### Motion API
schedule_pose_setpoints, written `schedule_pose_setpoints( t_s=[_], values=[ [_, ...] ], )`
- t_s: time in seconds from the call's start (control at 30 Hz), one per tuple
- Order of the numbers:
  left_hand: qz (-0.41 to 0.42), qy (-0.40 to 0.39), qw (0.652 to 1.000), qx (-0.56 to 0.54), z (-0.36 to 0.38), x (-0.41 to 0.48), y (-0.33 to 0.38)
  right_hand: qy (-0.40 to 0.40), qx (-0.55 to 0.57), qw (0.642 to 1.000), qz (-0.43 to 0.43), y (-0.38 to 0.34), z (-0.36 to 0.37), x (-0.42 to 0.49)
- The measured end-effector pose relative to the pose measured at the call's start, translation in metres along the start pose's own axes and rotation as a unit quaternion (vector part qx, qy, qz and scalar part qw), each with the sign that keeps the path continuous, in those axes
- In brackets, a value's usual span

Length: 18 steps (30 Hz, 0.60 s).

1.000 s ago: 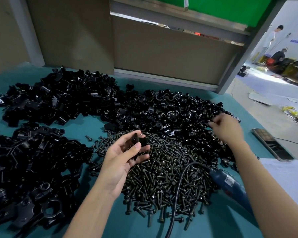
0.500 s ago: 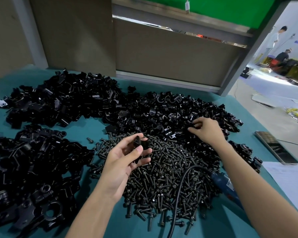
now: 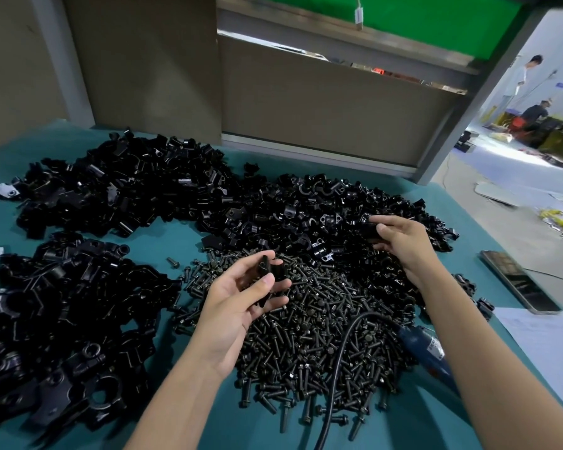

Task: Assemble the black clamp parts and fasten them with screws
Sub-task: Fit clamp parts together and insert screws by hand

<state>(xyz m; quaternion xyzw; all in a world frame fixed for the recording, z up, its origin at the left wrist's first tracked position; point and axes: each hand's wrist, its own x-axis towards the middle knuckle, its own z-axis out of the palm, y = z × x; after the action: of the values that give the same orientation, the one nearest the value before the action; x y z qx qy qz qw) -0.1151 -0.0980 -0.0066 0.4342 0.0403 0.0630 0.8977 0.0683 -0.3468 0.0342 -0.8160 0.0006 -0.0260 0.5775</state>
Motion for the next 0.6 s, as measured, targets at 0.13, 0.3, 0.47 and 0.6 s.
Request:
schedule_pose_setpoints(
  t_s=[0.13, 0.3, 0.47, 0.6],
  values=[
    [-0.001, 0.0, 1.0, 0.0, 0.0, 0.0, -0.001, -0.039, 0.072, 0.996, 0.029, -0.004, -0.01, -0.009],
    [-0.001, 0.004, 1.0, -0.003, -0.002, 0.001, 0.0, 0.132, -0.242, 0.961, 0.02, 0.01, -0.041, -0.009],
    [-0.003, -0.002, 1.0, -0.001, -0.002, 0.001, 0.0, 0.121, -0.473, 0.872, 0.027, 0.034, -0.058, -0.014],
    [-0.003, -0.001, 1.0, -0.003, -0.002, 0.002, -0.001, 0.12, -0.517, 0.848, -0.001, 0.042, -0.049, -0.006]
  ],
)
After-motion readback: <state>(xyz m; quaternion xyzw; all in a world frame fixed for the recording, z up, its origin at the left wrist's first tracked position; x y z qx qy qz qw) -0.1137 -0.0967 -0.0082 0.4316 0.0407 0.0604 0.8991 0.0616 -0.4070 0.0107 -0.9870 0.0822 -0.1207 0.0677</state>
